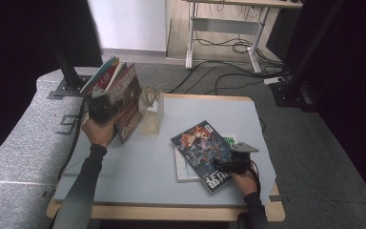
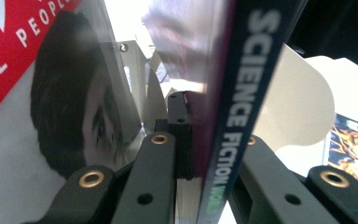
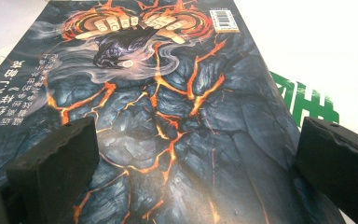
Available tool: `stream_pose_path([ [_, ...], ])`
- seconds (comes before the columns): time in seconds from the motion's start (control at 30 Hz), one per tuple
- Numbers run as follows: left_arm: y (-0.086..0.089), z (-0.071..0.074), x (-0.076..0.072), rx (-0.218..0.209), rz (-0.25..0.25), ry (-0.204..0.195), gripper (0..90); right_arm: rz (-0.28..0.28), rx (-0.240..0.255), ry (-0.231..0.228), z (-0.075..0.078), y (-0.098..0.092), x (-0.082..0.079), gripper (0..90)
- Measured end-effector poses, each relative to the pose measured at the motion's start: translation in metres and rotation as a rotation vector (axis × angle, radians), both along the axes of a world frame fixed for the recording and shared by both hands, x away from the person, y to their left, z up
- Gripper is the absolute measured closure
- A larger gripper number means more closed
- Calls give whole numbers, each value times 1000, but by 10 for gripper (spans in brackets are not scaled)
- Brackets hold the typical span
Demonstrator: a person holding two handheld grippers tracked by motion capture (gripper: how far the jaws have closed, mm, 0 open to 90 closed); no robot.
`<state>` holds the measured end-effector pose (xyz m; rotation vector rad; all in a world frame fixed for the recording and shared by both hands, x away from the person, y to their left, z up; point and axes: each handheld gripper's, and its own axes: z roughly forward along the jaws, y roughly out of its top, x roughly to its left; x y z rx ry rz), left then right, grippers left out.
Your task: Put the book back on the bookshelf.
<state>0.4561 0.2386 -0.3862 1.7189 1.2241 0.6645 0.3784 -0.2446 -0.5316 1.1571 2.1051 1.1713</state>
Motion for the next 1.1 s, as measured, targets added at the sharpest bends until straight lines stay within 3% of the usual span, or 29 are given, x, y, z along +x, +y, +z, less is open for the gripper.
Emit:
stream_pose_path([
  [0.2, -8, -3, 5, -2, -2, -31, 841, 0, 0, 1, 0, 0, 0, 0],
  [0.3, -12, -8, 8, 23, -4, -27, 840, 0, 0, 1, 0, 0, 0, 0],
  [0.47, -9, -14, 8, -1, 3, -34, 836, 0, 1, 1, 0, 0, 0, 0],
  [0.67, -7, -14, 9, 13, 0, -31, 813, 0, 0, 1, 0, 0, 0, 0],
  [1.1, -9, -18, 2, 64, -10, -23, 609, -1, 1, 0, 0, 0, 0, 0],
])
